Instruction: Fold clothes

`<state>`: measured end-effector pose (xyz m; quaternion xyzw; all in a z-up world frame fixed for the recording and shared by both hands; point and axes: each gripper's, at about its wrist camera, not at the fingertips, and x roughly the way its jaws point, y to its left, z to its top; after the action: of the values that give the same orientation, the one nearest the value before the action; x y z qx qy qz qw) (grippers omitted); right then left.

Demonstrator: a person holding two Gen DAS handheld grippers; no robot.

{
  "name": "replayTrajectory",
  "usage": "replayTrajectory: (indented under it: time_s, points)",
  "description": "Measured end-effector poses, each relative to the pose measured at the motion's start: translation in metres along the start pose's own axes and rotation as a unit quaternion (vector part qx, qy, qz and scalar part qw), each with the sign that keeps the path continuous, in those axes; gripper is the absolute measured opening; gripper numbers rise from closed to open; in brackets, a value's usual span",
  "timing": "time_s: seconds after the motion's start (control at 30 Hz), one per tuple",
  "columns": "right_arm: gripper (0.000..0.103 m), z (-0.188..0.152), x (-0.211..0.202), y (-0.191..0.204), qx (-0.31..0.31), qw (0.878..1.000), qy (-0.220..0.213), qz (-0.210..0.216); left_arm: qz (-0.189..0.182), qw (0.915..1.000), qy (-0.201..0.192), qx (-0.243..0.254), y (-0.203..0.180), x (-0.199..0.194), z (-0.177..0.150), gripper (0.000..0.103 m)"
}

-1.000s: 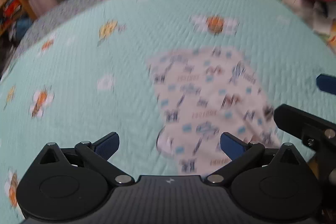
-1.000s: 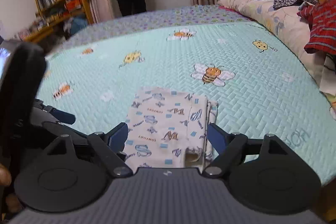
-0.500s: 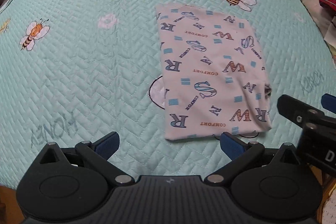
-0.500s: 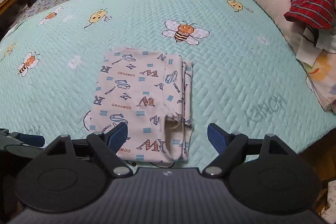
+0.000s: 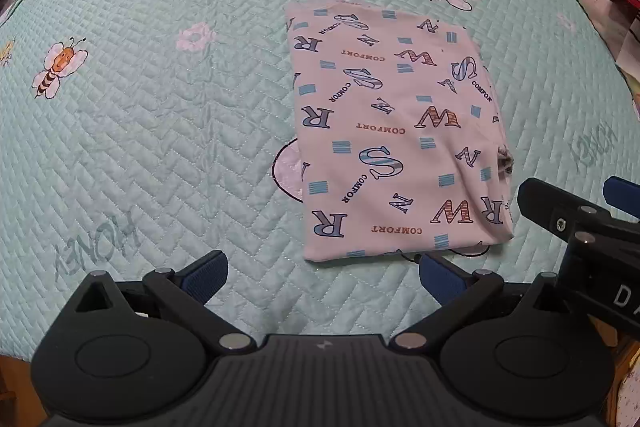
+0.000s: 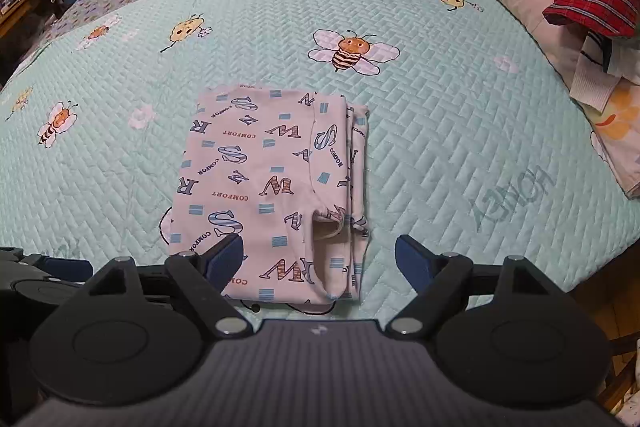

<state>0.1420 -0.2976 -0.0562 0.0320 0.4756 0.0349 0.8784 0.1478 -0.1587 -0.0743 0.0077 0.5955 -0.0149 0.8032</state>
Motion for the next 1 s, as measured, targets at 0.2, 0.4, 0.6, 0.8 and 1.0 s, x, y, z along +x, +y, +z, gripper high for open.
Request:
replayTrajectory:
  time_s: [0.2,0.4,0.6,0.8,1.0]
  points:
    - [0.084,-0.001,0.003,-0.006,0.011,1.0,0.001,0.006,0.002,1.0,0.004,0.001,-0.003,0.003,0.001,0.102]
    - [0.084,0.0,0.004,-0.003,0.002,1.0,0.002,0.004,0.007,1.0,-0.001,0.004,-0.004,0.001,0.0,0.102]
    - [0.084,0.0,0.005,-0.003,0.001,1.0,0.003,0.002,0.008,1.0,-0.002,0.0,-0.001,0.001,0.0,0.102]
    - [0.084,-0.001,0.005,-0.003,0.003,1.0,0.002,0.006,0.012,0.9999,-0.007,0.003,0.0,0.0,0.0,0.102]
    - [0.084,-0.006,-0.019,-0.026,0.064,0.99,-0.069,0.107,-0.021,0.9988,-0.045,0.003,0.008,-0.009,-0.001,0.096]
